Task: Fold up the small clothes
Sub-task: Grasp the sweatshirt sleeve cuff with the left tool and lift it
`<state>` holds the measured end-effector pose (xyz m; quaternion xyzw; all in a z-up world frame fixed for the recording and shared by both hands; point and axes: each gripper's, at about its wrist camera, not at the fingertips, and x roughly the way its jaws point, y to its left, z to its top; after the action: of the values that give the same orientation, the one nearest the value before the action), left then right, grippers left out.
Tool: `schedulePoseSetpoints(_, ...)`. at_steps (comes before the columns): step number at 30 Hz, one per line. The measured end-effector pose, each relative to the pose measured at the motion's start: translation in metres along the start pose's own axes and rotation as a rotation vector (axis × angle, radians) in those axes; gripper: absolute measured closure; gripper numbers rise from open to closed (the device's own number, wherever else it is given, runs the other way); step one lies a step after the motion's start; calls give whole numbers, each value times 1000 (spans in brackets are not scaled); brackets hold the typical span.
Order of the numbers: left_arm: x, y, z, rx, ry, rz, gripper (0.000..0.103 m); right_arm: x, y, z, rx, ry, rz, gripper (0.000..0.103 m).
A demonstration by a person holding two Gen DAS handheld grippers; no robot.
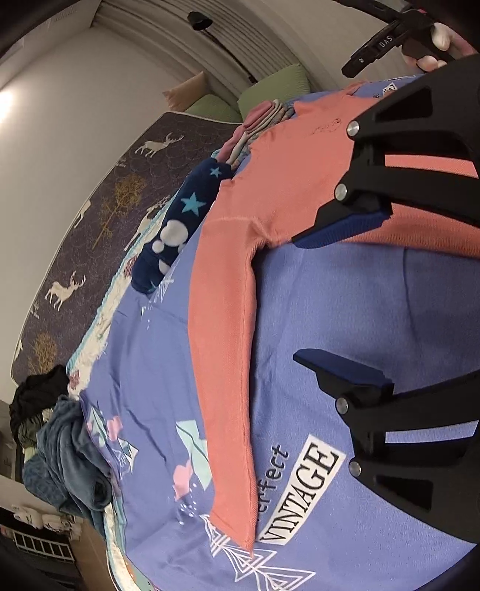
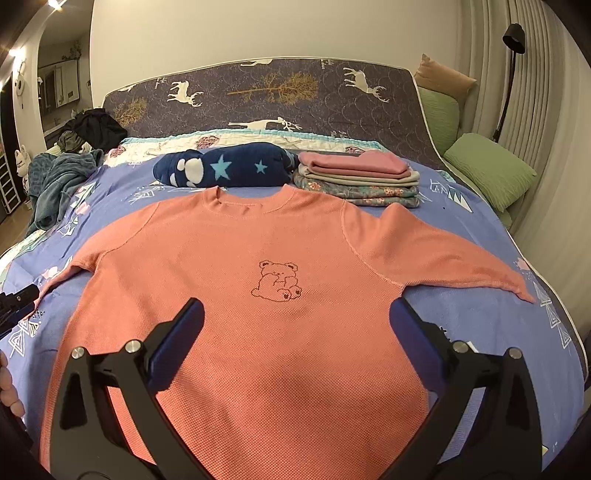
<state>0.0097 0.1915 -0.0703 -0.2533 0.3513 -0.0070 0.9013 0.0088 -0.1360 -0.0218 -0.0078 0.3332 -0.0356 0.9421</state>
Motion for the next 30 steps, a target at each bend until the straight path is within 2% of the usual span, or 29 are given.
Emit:
schedulePoseSetpoints(4, -1, 21, 4, -60, 2, 13, 46, 6, 0, -1, 6, 20, 3, 2)
schedulePoseSetpoints(6, 0, 40, 6, -124, 3, 20, 46, 10, -1, -2, 16, 39, 15, 2)
schedulePoseSetpoints(11, 7, 115, 8, -403, 7, 45, 46, 17, 0, -2, 6, 47, 1, 2)
schedulePoseSetpoints(16, 20, 176, 14, -554, 20, 175, 46, 20, 1, -1, -17, 43, -22, 2)
schedulePoseSetpoints(20, 30, 203, 22, -634, 14, 191, 46, 23, 0, -1, -11, 46, -32, 2)
schedulePoseSetpoints(23, 40, 216, 29, -678, 9, 189, 64, 27, -2, -2, -8, 59, -40, 2)
schedulePoseSetpoints(25, 44, 221, 34, -693, -12, 154, 95, 29, -3, -3, -10, 65, -47, 2)
schedulePoseSetpoints(27, 43, 219, 42, -690, -40, 124, 101, 32, -3, -3, -12, 71, -55, 2)
schedulePoseSetpoints(30, 34, 197, 70, -611, -89, 102, 101, 36, -4, 0, -15, 72, -66, 2)
